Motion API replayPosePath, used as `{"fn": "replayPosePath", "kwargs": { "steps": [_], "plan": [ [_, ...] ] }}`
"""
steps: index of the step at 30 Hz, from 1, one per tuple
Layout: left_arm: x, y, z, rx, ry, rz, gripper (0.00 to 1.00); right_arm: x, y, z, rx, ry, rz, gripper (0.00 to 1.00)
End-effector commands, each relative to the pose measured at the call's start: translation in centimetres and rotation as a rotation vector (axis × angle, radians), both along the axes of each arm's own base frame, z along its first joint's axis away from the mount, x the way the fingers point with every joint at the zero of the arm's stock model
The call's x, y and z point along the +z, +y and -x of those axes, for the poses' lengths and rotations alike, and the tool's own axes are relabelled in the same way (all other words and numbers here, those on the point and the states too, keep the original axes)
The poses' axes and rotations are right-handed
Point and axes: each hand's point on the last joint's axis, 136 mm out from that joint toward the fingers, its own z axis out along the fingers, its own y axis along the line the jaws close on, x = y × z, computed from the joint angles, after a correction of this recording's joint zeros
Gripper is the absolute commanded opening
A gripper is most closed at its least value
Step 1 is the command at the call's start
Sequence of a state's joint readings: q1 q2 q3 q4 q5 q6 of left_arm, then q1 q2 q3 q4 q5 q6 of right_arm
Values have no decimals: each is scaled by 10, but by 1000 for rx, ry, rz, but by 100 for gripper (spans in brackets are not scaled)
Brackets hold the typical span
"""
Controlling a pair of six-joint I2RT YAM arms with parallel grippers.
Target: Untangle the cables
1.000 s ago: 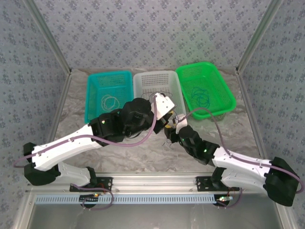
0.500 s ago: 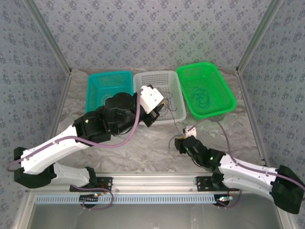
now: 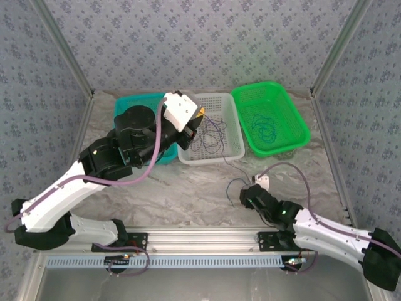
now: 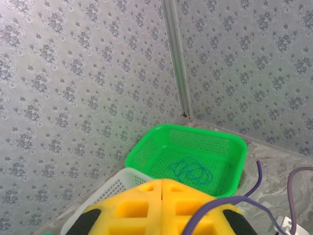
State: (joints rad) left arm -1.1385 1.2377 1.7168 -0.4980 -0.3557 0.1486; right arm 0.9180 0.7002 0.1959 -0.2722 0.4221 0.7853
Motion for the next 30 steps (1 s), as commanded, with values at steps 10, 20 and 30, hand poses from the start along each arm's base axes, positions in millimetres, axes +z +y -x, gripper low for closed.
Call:
{"fn": "replayPosePath", "kwargs": {
  "steps": [10, 20, 30],
  "plan": [
    [15, 16, -5, 40, -16, 33, 2, -9, -27, -5, -150, 54, -13, 36],
    [55, 88, -21, 250, -97, 64, 2, -22, -38, -6, -232, 126, -22, 16],
    [65, 116, -21, 327, -129, 77, 2, -27, -36, -8, -228, 169, 7, 12]
  ]
}}
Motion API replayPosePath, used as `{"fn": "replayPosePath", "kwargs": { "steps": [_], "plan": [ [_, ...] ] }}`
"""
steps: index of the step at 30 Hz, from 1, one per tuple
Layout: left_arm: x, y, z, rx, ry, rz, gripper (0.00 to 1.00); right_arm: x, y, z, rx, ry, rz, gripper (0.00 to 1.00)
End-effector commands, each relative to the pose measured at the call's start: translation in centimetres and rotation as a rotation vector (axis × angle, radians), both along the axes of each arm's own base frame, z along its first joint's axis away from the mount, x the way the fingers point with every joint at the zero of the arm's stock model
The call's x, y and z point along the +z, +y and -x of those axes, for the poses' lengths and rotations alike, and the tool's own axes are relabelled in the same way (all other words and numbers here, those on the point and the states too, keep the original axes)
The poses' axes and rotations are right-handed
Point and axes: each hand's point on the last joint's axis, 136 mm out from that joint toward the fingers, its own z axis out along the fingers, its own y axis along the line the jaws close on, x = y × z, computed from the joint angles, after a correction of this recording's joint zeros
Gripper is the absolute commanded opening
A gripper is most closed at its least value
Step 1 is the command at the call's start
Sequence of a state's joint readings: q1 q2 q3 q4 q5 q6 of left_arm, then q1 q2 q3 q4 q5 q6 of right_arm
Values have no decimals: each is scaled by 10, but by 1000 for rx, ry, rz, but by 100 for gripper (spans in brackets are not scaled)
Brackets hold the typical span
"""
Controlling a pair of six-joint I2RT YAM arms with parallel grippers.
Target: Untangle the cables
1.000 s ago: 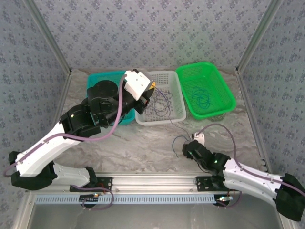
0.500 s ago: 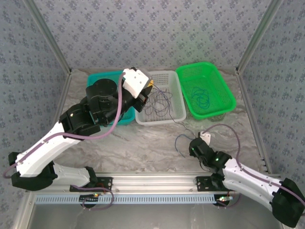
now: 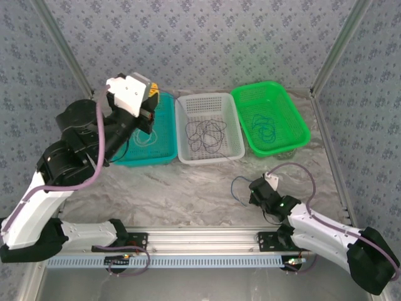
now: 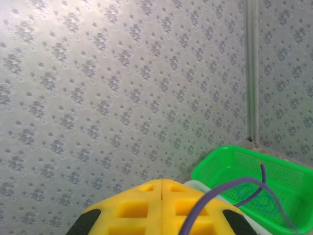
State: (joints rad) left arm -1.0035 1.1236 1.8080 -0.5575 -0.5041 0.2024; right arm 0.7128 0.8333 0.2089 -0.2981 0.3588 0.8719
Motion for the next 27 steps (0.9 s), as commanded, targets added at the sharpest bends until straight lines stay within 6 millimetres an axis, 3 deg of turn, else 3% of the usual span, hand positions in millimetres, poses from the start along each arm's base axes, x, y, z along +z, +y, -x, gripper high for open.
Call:
{"fn": "replayPosePath", "kwargs": {
  "steps": [1, 19, 27],
  "plan": [
    [9, 13, -3, 55, -23, -2, 2, -1, 3, 0, 2, 21, -10, 11],
    [-1, 9, -9, 35, -7, -9, 2, 14, 9, -11, 35, -13, 6, 18],
    [-21, -19, -37, -24, 63, 4, 2, 17, 12, -13, 54, -15, 4, 19]
  ]
}}
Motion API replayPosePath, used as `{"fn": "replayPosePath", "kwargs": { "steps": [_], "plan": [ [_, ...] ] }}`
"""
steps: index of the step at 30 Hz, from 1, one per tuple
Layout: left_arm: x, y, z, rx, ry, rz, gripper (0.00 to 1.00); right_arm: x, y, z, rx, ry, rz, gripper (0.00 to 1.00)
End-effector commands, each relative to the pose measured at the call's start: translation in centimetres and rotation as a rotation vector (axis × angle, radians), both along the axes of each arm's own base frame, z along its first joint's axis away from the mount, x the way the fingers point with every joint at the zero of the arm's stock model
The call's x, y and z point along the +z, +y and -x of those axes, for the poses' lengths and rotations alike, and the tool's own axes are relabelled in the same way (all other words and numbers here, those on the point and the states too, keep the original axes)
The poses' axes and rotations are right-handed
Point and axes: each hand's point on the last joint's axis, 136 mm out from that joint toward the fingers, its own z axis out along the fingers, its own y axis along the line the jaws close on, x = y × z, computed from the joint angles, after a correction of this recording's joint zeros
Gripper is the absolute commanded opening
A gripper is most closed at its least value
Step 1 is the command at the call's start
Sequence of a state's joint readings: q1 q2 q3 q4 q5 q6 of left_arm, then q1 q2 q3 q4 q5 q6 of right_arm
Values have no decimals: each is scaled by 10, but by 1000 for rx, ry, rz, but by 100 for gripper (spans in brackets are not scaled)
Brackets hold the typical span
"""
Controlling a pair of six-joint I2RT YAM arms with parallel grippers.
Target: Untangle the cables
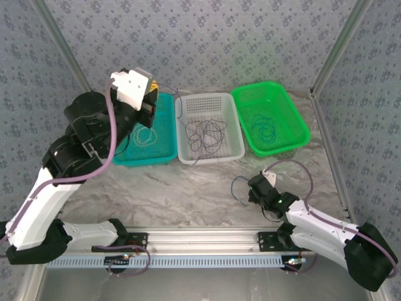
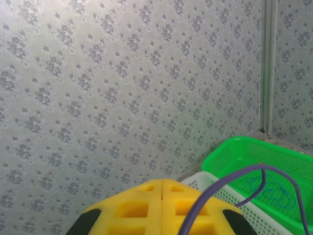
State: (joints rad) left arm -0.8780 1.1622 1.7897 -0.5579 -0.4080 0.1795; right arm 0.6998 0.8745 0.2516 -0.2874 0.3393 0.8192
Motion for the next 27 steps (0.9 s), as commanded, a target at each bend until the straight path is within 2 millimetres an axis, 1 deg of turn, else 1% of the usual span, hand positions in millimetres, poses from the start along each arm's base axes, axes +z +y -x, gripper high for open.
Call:
{"fn": "replayPosePath", "kwargs": {
  "steps": [1, 7, 10, 16, 20, 23, 27],
  "plan": [
    [-7, -23, -13, -64, 34, 34, 2, 9, 5, -5, 19, -12, -9, 19],
    [-25, -47, -43, -114, 91, 53, 2, 10, 10, -6, 38, -17, -22, 19],
    [-31, -56, -55, -125, 106, 54, 2, 11, 11, -7, 40, -19, -25, 19],
    [-39, -55, -77, -122, 135, 88, 2, 11, 12, -7, 37, -20, -31, 19],
    [-49, -54, -92, -112, 165, 96, 2, 11, 12, -8, 39, -18, -26, 19],
    [-62, -58, -104, -103, 191, 93, 2, 11, 13, -9, 42, -16, -21, 19],
    [-89, -65, -121, -87, 239, 75, 2, 13, 13, -9, 44, -14, -17, 19]
  ]
}}
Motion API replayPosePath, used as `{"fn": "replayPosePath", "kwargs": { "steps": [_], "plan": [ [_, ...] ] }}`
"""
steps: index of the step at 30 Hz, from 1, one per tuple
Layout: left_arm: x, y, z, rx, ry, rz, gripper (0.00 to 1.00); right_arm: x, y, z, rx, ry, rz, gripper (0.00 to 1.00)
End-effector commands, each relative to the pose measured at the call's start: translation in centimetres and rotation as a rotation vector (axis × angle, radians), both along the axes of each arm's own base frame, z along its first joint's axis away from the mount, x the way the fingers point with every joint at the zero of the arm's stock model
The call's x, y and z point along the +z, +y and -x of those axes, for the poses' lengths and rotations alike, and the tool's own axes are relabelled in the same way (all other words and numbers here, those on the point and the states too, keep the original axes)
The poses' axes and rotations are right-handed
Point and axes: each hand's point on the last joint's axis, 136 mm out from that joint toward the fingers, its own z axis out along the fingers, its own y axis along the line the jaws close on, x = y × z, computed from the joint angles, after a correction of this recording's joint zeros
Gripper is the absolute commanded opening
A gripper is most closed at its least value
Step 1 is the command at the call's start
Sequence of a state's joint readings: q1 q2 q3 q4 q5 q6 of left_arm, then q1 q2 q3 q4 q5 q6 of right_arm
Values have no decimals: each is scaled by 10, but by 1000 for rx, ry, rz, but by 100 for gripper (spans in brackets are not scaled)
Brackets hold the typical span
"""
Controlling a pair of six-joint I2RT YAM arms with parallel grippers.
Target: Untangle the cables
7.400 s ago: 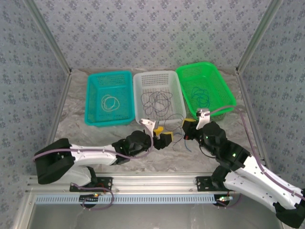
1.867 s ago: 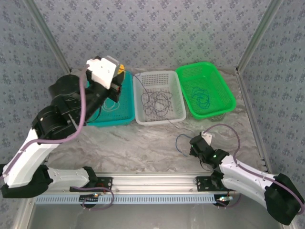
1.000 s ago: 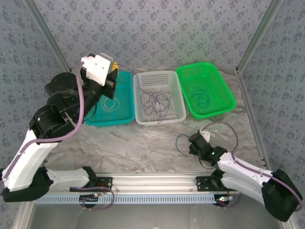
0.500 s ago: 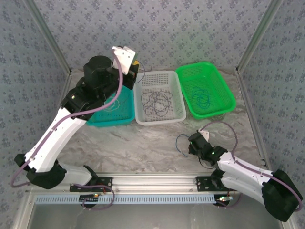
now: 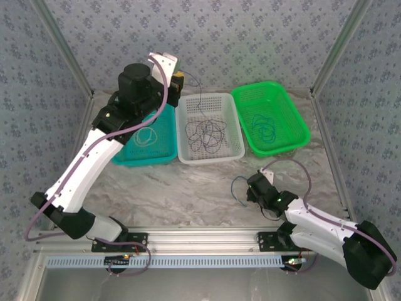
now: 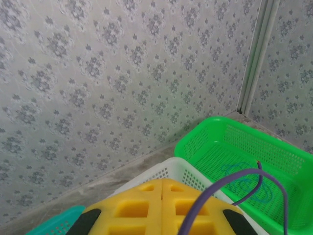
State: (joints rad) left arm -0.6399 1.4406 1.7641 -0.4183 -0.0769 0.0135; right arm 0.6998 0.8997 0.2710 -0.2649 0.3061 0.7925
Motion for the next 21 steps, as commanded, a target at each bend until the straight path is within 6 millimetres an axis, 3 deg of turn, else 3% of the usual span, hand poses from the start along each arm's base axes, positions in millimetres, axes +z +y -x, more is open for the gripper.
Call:
{"fn": "replayPosePath", "kwargs": {
  "steps": [1, 10, 21],
  "plan": [
    [-19, -10, -15, -4, 32, 17, 2, 9, 3, -6, 3, -18, 0, 19],
    [-84, -29, -54, -12, 156, 0, 0, 10, 3, -6, 4, -8, 6, 19],
    [-95, -35, -73, -26, 191, 24, 0, 9, 2, -4, 1, -2, 4, 19]
  ]
}}
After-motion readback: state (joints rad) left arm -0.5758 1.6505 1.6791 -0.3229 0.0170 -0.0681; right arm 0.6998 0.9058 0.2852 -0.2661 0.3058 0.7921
